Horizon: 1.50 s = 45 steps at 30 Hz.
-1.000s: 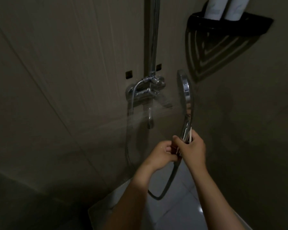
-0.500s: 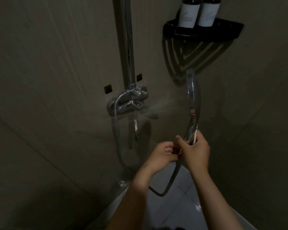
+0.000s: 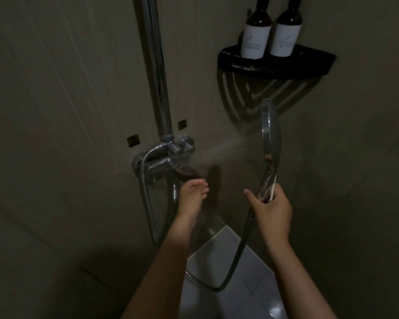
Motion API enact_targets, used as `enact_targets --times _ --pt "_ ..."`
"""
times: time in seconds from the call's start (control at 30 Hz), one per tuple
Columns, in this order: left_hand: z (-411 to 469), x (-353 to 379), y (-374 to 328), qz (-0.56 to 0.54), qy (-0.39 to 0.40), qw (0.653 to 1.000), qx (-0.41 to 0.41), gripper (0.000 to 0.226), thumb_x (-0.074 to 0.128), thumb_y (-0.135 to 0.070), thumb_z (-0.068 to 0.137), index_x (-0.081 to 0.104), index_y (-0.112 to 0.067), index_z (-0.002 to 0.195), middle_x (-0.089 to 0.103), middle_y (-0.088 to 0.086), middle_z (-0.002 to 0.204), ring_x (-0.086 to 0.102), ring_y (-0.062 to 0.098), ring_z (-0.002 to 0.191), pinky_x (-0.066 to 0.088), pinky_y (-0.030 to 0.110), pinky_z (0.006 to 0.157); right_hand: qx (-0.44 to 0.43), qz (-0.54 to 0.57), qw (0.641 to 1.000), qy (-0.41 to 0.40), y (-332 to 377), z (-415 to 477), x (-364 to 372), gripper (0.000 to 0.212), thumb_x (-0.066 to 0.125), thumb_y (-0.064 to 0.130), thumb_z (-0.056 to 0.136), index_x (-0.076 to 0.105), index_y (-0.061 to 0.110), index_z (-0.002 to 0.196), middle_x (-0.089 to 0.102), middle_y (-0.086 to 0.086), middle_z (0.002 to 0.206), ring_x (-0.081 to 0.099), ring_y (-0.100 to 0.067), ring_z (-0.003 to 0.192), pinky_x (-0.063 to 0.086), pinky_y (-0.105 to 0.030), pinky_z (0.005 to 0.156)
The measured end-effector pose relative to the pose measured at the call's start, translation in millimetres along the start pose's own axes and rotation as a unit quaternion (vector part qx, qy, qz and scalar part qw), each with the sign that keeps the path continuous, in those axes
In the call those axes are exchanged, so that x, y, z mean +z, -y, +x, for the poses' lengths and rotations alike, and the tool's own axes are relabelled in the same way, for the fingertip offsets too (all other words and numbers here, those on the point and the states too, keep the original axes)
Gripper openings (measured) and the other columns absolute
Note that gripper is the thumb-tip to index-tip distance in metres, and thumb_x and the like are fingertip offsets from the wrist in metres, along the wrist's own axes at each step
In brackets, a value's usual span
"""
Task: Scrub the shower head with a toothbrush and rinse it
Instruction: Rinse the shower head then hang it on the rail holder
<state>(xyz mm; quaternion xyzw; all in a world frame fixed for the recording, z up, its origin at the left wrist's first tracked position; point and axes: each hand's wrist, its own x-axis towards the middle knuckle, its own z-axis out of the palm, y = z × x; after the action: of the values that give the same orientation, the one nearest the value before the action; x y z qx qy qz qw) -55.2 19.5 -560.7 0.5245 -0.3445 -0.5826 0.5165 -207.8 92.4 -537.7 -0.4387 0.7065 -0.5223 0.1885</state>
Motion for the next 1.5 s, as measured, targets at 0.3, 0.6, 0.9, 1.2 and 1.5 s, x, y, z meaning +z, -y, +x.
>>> enact_targets --times 0.3,0.6,0.9,1.2,1.5 --pt "19.3 12.4 11.9 -0.001 -0.084 0.996 0.023 0.018 0.053 0.002 0.089 0.058 0.002 0.106 0.060 0.005 0.077 0.055 0.011 0.071 0.044 0.018 0.070 -0.017 -0.003 0.999 0.027 -1.4 26.3 7.6 0.031 0.075 0.025 0.077 0.051 0.006 0.072 0.058 -0.009 0.063 0.058 -0.026 0.060 0.051 -0.042 0.058" --pt "16.8 16.5 11.6 -0.064 -0.113 0.991 0.044 0.017 0.052 0.014 0.085 0.056 -0.001 0.080 0.057 0.010 0.076 0.055 0.015 0.071 0.045 0.019 0.073 -0.017 0.010 0.999 0.047 1.4 38.3 18.3 0.028 0.074 0.023 0.077 0.052 0.005 0.073 0.058 -0.009 0.063 0.058 -0.024 0.059 0.053 -0.046 0.060" --pt "26.9 13.3 17.7 -0.031 -0.102 0.993 0.055 0.020 0.051 0.010 0.087 0.059 0.017 0.104 0.061 0.014 0.093 0.058 0.020 0.082 0.046 0.021 0.080 -0.030 0.006 0.998 0.050 2.7 49.5 27.6 0.029 0.074 0.024 0.076 0.053 0.006 0.072 0.058 -0.009 0.063 0.057 -0.026 0.060 0.049 -0.042 0.059" --pt "29.1 -0.3 31.3 0.102 -0.066 0.987 0.109 0.026 0.047 0.014 0.088 0.056 0.012 0.112 0.059 0.029 0.119 0.060 0.025 0.101 0.045 0.029 0.096 -0.026 -0.008 0.999 0.046 -2.7 52.5 37.2 0.036 0.076 0.027 0.072 0.044 0.016 0.061 0.052 0.000 0.054 0.053 -0.022 0.054 0.046 -0.038 0.056" --pt "35.7 -7.5 20.2 0.205 0.004 0.975 0.085 0.032 0.050 0.010 0.089 0.051 0.015 0.121 0.055 0.033 0.124 0.058 0.033 0.107 0.045 0.004 0.076 -0.033 -0.006 0.998 0.061 1.9 49.6 54.1 0.034 0.076 0.028 0.071 0.045 0.018 0.060 0.052 0.003 0.052 0.050 -0.010 0.049 0.037 -0.028 0.046"
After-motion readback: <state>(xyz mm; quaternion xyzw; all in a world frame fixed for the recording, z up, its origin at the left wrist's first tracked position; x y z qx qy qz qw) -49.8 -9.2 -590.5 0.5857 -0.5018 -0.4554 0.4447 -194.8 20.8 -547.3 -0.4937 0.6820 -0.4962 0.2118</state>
